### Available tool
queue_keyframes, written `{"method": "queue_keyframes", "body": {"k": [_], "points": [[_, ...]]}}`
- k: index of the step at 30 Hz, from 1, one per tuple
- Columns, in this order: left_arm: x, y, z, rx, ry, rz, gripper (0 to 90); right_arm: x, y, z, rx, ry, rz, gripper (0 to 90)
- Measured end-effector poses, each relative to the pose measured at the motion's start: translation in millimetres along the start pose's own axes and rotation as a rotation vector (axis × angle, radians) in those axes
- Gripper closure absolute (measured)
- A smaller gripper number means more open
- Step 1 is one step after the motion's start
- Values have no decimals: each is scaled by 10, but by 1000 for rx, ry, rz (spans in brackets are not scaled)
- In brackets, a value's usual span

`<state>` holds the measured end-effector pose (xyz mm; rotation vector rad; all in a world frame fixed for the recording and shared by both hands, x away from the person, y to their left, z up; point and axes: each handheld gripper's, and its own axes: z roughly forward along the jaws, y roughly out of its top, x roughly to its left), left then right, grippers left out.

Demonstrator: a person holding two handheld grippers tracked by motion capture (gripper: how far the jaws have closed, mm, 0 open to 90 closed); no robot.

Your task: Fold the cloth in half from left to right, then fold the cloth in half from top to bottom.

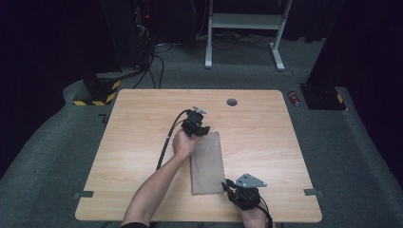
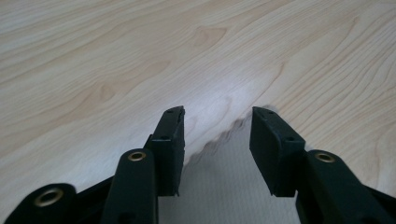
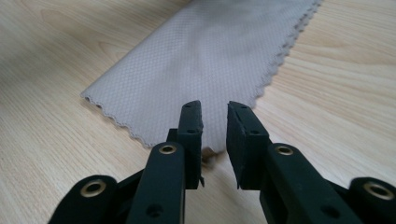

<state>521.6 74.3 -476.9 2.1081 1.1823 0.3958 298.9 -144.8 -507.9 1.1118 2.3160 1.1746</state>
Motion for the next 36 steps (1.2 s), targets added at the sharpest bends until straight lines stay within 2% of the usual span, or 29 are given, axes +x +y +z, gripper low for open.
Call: {"method": "queue_keyframes", "body": {"k": [4,5,9,11,13,16,18,20,22,25,26,28,32,36], "points": [[52,-212,-80,9,24,5,530,65,21,89,18,16,-41,719],[69,-279,-83,24,37,15,526,78,16,103,26,17,-48,715],[117,-437,-45,45,73,5,517,95,-36,164,73,-2,-95,695],[131,-474,-14,51,110,20,514,66,-67,159,77,-9,-105,691],[152,-487,-10,36,121,8,500,38,-73,137,85,-19,-99,689],[165,-491,2,18,142,12,495,-10,-81,114,90,-18,-93,690],[184,-494,1,17,149,7,496,-24,-84,105,92,-14,-99,718],[208,-496,4,14,143,-11,495,-30,-81,101,99,11,-94,768],[229,-493,9,12,129,-38,497,-37,-67,104,108,23,-90,773],[244,-491,0,15,118,-38,495,-64,-45,115,106,47,-74,771],[265,-542,-79,-11,85,-61,481,-98,-23,130,99,57,-69,771],[264,-597,-152,-18,59,-72,466,-140,10,157,95,66,-50,764],[215,-728,-288,-14,33,-54,442,-185,92,252,91,44,-53,704],[107,-815,-418,-22,15,-45,429,-182,179,354,98,36,-74,691]]}}
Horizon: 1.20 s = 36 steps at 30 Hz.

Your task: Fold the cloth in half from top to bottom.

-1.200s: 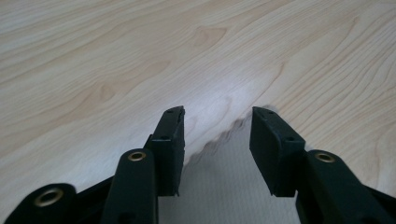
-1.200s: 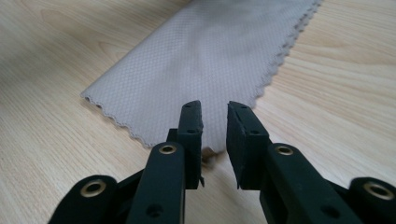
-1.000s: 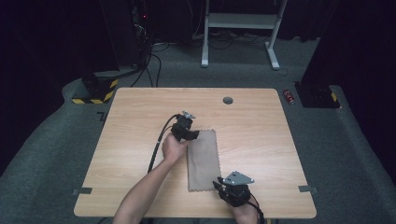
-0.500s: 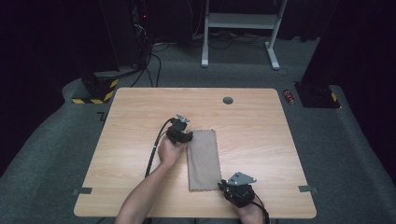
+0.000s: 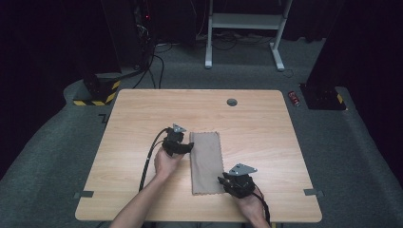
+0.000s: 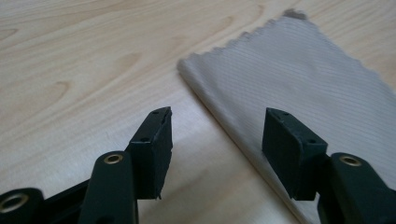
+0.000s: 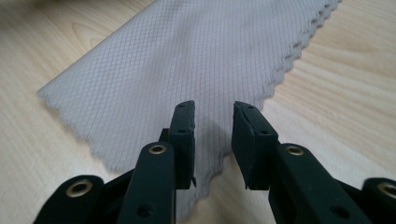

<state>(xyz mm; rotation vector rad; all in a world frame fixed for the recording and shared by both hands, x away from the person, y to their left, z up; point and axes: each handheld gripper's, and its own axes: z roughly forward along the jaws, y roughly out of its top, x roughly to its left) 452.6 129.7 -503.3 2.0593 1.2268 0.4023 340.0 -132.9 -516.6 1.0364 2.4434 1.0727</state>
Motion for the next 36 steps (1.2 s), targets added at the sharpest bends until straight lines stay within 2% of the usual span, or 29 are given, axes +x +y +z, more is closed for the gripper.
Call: {"method": "queue_keyframes", "body": {"k": [4,7,11,12,13,17,20,26,32,34,35,36], "points": [[-162,-124,-150,-14,-37,11,420,-4,28,43,10,-14,1,677],[-341,-292,-285,-5,-37,51,406,-22,13,48,14,-19,11,673],[-522,-513,-431,-12,-52,60,401,-23,9,47,17,-22,4,667],[-522,-513,-431,-12,-52,60,397,-23,9,47,17,-22,4,667],[-611,-594,-459,4,-34,96,394,-23,10,49,17,-23,6,667],[-713,-706,-486,26,-6,121,389,-23,10,48,20,-25,-8,662],[-726,-753,-500,34,19,143,385,-27,7,46,18,-28,-11,660],[-730,-828,-550,19,28,120,384,-44,2,39,20,-27,-15,656],[-692,-882,-595,18,6,96,373,-65,7,41,22,-21,-26,651],[-673,-881,-601,20,-2,104,371,-70,15,41,28,-18,-22,646],[-664,-878,-601,22,-13,101,365,-76,20,42,29,-16,-20,639],[-634,-865,-603,25,-42,91,360,-75,20,41,31,-11,-10,630]]}}
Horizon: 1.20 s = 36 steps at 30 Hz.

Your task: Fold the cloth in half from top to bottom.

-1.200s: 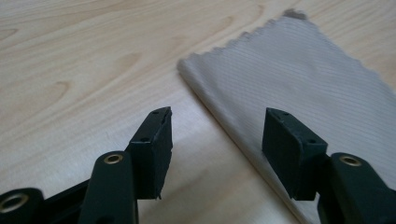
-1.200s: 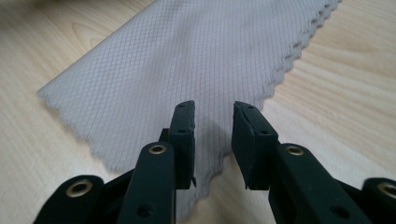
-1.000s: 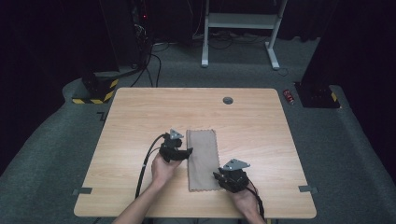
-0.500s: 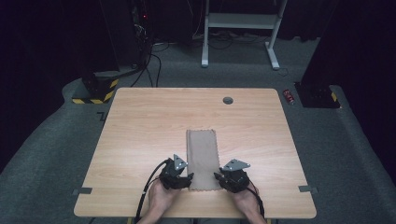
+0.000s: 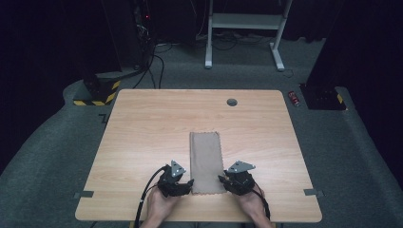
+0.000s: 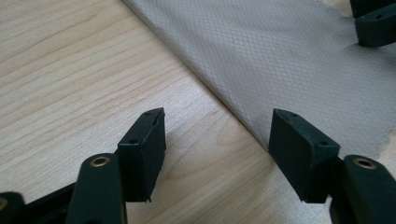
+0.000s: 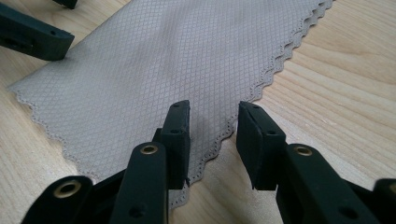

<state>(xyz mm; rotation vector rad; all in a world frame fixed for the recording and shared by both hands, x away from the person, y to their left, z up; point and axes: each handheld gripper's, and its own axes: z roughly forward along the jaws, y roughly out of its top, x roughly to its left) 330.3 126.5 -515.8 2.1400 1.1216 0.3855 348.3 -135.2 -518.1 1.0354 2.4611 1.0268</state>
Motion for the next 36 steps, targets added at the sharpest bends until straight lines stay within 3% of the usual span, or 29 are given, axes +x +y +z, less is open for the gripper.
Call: {"method": "queue_keyframes", "body": {"k": [1,3,5,6,8,12,15,19,22,24,28,31,32,36], "points": [[32,13,1,-1,-23,-18,354,-11,-2,1,-5,13,3,620],[114,55,1,-11,-29,-27,351,-30,4,-2,-21,21,12,612],[215,121,16,-17,-49,-66,349,-73,22,-9,-35,22,37,604],[215,121,16,-17,-49,-66,348,-101,38,-11,-44,29,56,603],[357,224,57,-35,-53,-108,349,-150,77,-8,-50,29,75,602],[528,352,159,-31,-59,-154,348,-271,146,36,-73,22,110,601],[621,447,220,-32,-40,-151,348,-368,184,69,-84,17,166,617],[755,565,311,-21,-42,-186,341,-468,273,112,-88,8,199,659],[813,652,381,-25,-27,-183,339,-511,341,126,-84,2,202,691],[838,683,424,-40,-29,-202,339,-544,403,148,-86,3,200,717],[901,753,538,-9,-13,-204,344,-578,490,180,-85,12,224,732],[967,767,577,-39,-11,-239,357,-583,531,203,-79,9,202,715],[982,777,594,-22,-12,-243,357,-587,543,213,-75,5,203,710],[986,835,632,1,13,-200,365,-652,587,275,-69,12,226,702]]}}
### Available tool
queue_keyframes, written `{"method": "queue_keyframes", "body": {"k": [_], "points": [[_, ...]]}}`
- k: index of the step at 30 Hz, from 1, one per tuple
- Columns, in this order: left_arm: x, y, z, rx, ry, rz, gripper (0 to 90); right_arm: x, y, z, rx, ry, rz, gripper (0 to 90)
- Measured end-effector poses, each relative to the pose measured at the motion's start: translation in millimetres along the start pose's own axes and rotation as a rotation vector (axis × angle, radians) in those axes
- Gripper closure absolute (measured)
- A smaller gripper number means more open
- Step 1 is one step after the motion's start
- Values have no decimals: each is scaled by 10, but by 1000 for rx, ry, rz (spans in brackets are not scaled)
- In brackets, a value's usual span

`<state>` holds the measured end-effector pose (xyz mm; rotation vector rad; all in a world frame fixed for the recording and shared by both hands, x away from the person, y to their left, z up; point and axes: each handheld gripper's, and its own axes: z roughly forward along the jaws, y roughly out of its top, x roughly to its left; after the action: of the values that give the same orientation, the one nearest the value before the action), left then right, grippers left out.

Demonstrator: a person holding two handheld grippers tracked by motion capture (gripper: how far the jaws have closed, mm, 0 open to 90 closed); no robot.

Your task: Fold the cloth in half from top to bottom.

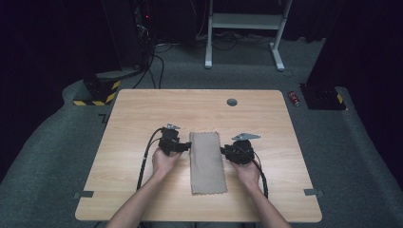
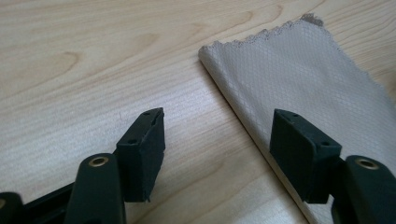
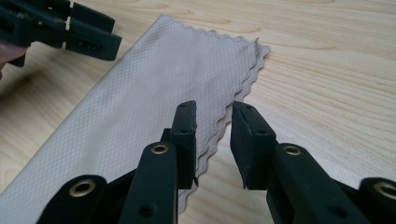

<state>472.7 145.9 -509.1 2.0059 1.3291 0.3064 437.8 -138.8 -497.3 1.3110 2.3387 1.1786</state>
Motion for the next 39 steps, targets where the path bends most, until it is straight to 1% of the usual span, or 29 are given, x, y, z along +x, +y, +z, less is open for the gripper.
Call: {"method": "queue_keyframes", "body": {"k": [1,2,3,5,6,7,9,10,11,12,13,14,15,16,17,19,20,21,24,25,27,28,30,32,33,34,36,37,39], "points": [[2,10,-6,-15,8,5,373,-13,8,25,-4,7,9,700],[10,17,-7,-29,14,-1,390,-19,12,48,-4,13,20,698],[29,20,-2,-36,13,-10,396,-24,14,72,-2,18,17,698],[72,16,27,-30,21,-25,400,-18,19,109,2,13,8,700],[91,10,43,-24,20,-36,400,-19,28,119,5,13,15,701],[102,9,47,-30,19,-41,400,-35,42,132,2,10,15,703],[105,20,49,-36,16,-45,401,-70,82,149,2,2,31,705],[100,25,51,-39,20,-46,401,-92,107,158,1,-3,28,705],[96,51,67,-18,21,-35,402,-98,121,162,-8,-13,39,706],[76,82,87,-1,26,-25,389,-116,139,172,-4,-16,41,704],[63,111,84,-8,34,-6,385,-128,154,183,-4,-19,43,700],[50,145,79,-16,33,-1,392,-130,167,190,-4,-25,49,694],[50,145,79,-16,33,-1,391,-135,182,200,-5,-31,48,687],[35,180,78,-17,30,-1,391,-140,197,211,-6,-36,47,680],[7,234,90,-24,41,9,391,-145,213,221,-8,-42,41,678],[3,248,95,-27,42,7,399,-153,225,249,-16,-59,37,675],[-7,272,130,-5,49,8,397,-162,233,277,-3,-63,46,672],[-8,277,149,2,58,13,399,-169,242,304,3,-71,45,673],[-1,278,184,11,71,5,413,-177,294,381,2,-99,41,672],[7,273,210,18,79,-3,418,-172,307,404,-6,-113,36,671],[14,268,225,21,89,-1,424,-170,343,468,11,-121,30,663],[12,265,235,22,87,-6,425,-164,355,489,11,-131,26,661],[10,267,238,22,94,1,425,-159,384,552,8,-145,19,660],[-3,270,246,17,97,3,426,-160,378,602,8,-160,26,657],[-5,275,252,21,101,10,427,-170,367,628,13,-164,27,653],[-13,280,259,26,102,6,427,-178,357,652,17,-169,32,647],[-11,285,263,27,106,9,426,-193,347,666,12,-170,30,643],[-11,292,275,27,108,5,425,-207,350,678,0,-171,48,642],[-17,298,290,21,114,0,421,-216,354,688,-5,-175,46,641]]}}
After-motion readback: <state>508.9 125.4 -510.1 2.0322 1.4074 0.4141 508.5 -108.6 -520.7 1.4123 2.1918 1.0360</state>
